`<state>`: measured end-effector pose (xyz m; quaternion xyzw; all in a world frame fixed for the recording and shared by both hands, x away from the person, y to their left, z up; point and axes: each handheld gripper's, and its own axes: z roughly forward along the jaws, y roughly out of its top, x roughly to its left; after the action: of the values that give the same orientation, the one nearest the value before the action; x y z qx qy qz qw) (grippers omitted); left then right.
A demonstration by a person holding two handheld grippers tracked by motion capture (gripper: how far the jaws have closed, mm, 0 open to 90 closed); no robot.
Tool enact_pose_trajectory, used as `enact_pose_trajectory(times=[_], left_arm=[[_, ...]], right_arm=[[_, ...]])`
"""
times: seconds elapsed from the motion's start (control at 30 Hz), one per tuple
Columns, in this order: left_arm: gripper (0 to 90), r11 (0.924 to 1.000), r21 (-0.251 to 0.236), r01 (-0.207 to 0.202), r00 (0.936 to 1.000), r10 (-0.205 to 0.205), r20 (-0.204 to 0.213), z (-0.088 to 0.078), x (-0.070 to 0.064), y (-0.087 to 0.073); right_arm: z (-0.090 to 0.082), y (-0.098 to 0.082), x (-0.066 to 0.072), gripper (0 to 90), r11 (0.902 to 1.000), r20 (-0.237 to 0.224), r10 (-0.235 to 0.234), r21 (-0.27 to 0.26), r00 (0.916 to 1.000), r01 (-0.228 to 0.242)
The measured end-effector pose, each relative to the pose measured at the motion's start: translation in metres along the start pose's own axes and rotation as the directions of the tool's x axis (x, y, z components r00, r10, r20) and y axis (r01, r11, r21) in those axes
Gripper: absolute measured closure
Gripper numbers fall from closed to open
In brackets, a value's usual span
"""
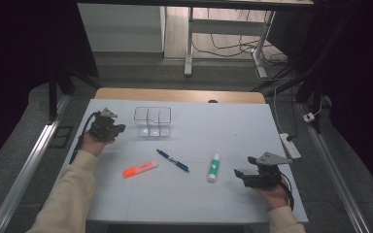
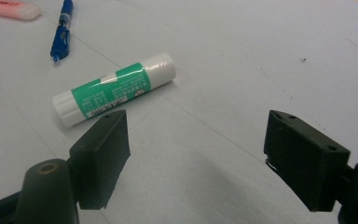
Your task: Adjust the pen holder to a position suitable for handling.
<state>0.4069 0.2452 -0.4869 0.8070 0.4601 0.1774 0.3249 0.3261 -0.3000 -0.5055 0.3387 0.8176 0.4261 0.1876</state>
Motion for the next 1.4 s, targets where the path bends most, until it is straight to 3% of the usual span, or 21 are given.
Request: enact_pose_trajectory(times=[0.13, 0.27, 0.43, 0.9, 1.2, 1.4], left_arm=[[88.9, 1.0, 0.0, 0.002, 1.0, -0.002, 0.005, 0.002, 0.001, 0.002], [88.9, 0.9993, 0.002, 0.037, 0.9991, -0.037, 0.02, 0.007, 0.007, 0.007], [88.9, 0.9987, 0.006, 0.05, 0.9983, -0.05, 0.031, 0.012, 0.011, 0.01], [88.9, 0.9972, 0.039, 0.064, 0.9964, -0.066, 0.054, 0.032, 0.015, 0.023], [88.9, 0.9966, 0.067, 0.048, 0.9979, -0.05, 0.041, 0.042, 0.014, 0.032], [88.9, 0.9941, 0.086, 0.066, 0.9967, -0.069, 0.041, 0.049, 0.018, 0.033]], right_arm=[[0.0, 0.0, 0.0, 22.1, 1.0, 0.002, 0.001, -0.003, 1.0, -0.001], [-0.001, 0.001, 0.0, 22.4, 1.0, 0.01, 0.0, -0.009, 1.0, 0.0], [0.001, 0.001, 0.0, 22.5, 0.9999, 0.006, -0.001, -0.016, 1.0, 0.001], [0.0, 0.0, -0.001, 22.5, 0.9999, 0.006, 0.001, -0.012, 1.0, -0.001], [0.001, 0.0, -0.001, 22.5, 0.9997, -0.008, 0.01, -0.021, 0.9999, -0.01], [0.001, 0.0, -0.001, 22.5, 0.9998, -0.011, 0.01, -0.02, 0.9999, -0.011]])
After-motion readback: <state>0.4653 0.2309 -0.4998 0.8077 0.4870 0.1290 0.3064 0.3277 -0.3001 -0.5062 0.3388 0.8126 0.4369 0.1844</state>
